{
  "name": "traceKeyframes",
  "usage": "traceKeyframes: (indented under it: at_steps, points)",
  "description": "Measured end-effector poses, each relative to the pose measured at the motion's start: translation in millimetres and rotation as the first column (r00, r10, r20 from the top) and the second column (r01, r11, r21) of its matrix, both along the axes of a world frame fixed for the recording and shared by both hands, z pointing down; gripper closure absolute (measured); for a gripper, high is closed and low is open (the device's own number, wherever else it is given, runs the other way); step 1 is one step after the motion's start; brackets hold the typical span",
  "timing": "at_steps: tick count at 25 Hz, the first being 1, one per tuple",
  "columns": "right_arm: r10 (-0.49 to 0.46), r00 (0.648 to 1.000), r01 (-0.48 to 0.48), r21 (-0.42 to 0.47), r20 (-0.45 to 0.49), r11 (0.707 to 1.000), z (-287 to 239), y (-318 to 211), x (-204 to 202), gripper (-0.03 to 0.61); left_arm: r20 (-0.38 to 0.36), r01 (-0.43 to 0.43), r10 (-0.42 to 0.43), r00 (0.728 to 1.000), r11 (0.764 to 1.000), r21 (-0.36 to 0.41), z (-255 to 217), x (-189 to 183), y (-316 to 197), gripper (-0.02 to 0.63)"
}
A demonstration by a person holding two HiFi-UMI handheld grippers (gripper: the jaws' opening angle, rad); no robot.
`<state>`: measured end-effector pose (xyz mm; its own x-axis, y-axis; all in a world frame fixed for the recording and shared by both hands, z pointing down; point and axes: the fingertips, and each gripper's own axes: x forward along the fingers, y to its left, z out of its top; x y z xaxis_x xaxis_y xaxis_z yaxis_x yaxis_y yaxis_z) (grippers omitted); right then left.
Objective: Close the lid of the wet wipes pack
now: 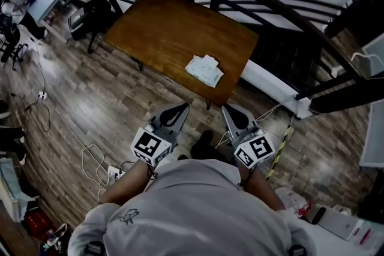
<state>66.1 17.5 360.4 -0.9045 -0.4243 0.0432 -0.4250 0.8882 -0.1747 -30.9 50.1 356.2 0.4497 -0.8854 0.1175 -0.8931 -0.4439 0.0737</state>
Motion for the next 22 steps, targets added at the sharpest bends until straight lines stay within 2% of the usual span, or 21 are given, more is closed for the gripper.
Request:
traceKeyframes:
  at_steps: [10, 22]
  points:
    - [-0.009, 1.000, 0.009, -0.003, -0.022, 1.000, 4, -98, 10, 0.546, -0.003, -0.024, 0.024, 1.000, 1.000, 0.014, -1, 17, -101, 0.604]
    - [0.081, 0.997, -0.081, 0.011, -0.001, 0.997, -13, -141, 26, 0.546, -0.013, -0.146, 0.146, 0.989, 0.989, 0.001, 1, 29, -166, 0.604]
